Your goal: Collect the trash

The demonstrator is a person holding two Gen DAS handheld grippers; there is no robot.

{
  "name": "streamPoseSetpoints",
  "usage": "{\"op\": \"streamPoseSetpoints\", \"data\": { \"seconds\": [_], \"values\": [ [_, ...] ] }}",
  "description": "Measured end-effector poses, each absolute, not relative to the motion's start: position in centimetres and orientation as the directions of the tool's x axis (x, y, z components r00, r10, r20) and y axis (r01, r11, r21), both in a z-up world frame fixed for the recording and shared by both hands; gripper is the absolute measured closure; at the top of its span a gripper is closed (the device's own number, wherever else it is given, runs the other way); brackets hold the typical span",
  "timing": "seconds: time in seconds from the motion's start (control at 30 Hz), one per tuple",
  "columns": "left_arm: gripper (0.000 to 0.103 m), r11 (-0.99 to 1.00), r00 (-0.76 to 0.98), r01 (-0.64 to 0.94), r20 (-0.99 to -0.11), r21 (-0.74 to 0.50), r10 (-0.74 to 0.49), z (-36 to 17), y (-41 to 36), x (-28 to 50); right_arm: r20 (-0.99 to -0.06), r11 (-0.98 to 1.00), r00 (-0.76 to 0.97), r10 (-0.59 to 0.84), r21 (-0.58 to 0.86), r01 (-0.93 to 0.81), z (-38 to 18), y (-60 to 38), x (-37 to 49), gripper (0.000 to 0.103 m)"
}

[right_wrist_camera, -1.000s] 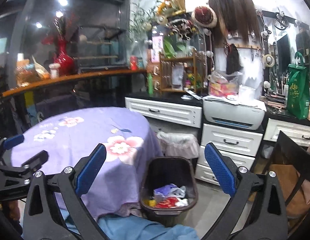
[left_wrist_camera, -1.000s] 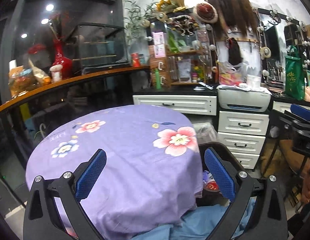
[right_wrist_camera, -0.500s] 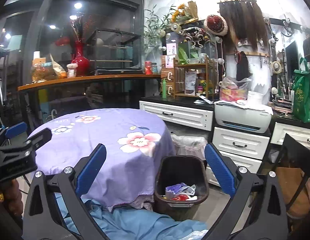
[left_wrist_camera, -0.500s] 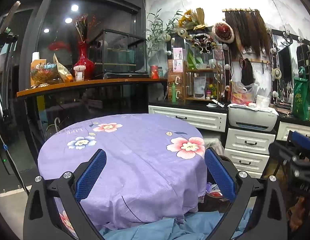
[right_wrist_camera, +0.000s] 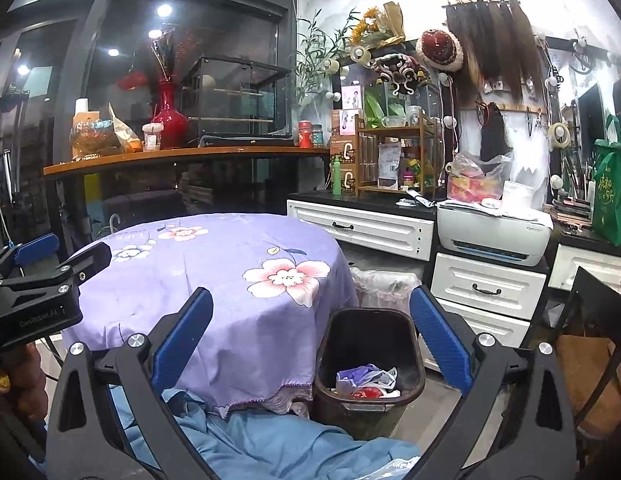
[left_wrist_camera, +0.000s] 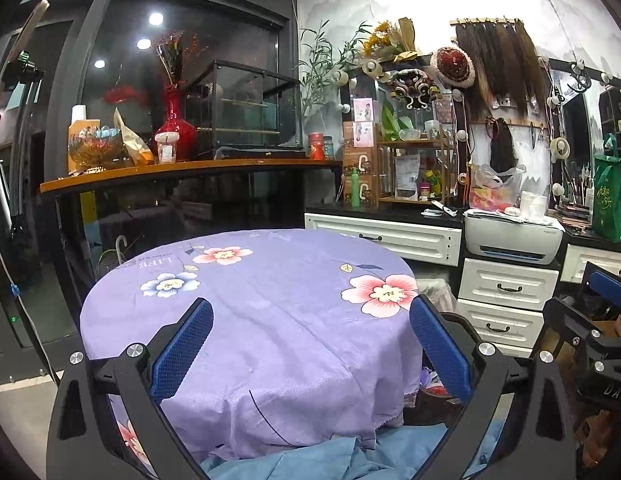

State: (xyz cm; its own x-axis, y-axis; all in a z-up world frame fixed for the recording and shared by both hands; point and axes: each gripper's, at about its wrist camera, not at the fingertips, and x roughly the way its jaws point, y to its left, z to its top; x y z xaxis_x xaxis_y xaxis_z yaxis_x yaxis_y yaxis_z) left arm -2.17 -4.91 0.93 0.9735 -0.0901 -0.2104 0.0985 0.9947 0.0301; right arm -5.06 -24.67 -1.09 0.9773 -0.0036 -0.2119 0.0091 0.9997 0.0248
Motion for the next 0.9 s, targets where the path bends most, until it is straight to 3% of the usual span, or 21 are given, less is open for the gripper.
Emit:
{"op": "streamPoseSetpoints", "data": {
  "seconds": [0.9],
  "values": [
    [0.005, 0.994, 0.968, 0.106, -0.232, 0.021, -0.098, 0.69, -4.97, -1.67, -0.228, 0.999, 0.974, 0.012, 0.043, -0.002, -1.69, -24.99, -4.69, 0.006]
  ]
}}
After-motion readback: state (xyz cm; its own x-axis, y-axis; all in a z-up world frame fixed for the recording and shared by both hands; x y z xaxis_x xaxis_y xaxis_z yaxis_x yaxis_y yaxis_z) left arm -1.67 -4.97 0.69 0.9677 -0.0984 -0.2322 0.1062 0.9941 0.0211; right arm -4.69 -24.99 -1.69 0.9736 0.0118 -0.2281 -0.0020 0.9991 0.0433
